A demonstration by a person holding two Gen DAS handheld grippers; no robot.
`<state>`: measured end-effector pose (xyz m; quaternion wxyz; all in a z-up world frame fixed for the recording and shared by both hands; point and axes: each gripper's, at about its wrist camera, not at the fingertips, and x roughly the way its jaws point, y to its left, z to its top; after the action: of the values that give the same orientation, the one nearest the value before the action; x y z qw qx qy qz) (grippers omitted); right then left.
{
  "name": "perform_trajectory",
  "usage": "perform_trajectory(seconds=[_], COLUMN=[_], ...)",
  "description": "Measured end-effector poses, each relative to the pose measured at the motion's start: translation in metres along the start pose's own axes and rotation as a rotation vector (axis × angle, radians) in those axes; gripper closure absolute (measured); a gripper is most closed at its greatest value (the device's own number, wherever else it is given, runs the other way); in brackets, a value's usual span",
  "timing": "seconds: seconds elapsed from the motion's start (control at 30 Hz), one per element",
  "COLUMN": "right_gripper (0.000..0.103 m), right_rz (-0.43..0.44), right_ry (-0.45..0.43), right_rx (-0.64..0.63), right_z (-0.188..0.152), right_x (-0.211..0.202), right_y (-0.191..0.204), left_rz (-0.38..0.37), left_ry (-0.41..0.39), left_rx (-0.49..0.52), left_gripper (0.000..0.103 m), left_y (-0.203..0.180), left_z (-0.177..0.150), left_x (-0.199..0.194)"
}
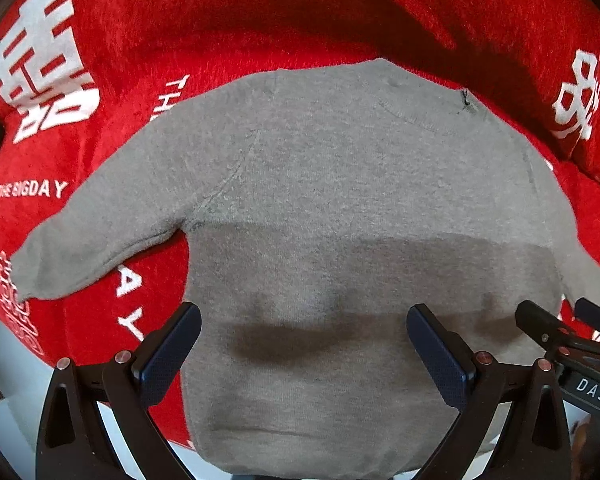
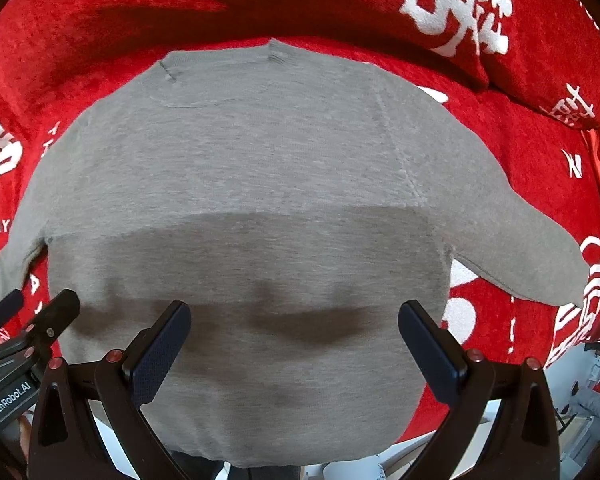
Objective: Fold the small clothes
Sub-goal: 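Grasp the sleeve cuff nearest the left tool with the left gripper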
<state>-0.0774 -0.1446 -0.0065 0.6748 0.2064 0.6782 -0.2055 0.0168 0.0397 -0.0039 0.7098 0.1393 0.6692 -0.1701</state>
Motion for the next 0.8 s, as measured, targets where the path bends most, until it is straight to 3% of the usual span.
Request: perform_trajectory(seconds=[0.13,0.27,0.47,0.7,0.8], right_gripper=[0.000,0.000,0.000,0.000,0.000], right_rz=[0.050,0.096,0.138,0.159,0.161], right_ry=[-0.017,-0.024,-0.006,0.028,0.043], right_rx=[-0.029,-0.079,-0.182,-0.263,-0.295], right_z=[0.001,-0.002,-0.012,-0.026,-0.032], right_x=[-0.003,-0.004,-0.001,0.010,0.016], right_y=[0.015,0.040,0.094,0.143,0.164], left_rz=[-0.079,-0.113,-0.149,-0.125,-0.174], left_ry=[-0.009,-0.031,-0.065,-0.153,-0.192], left_rx=[-0.059,-0.121,-0.292,-0.569,-0.670], left_gripper=[0.000,0.000,0.000,0.000,0.000], left_y=[0.019,0.053,0.144,0.274,0.316], left_z=[-0.003,-0.009,-0.030,-0.056,-0.066], left_x=[0.001,0.002,0.010,0.031,0.047])
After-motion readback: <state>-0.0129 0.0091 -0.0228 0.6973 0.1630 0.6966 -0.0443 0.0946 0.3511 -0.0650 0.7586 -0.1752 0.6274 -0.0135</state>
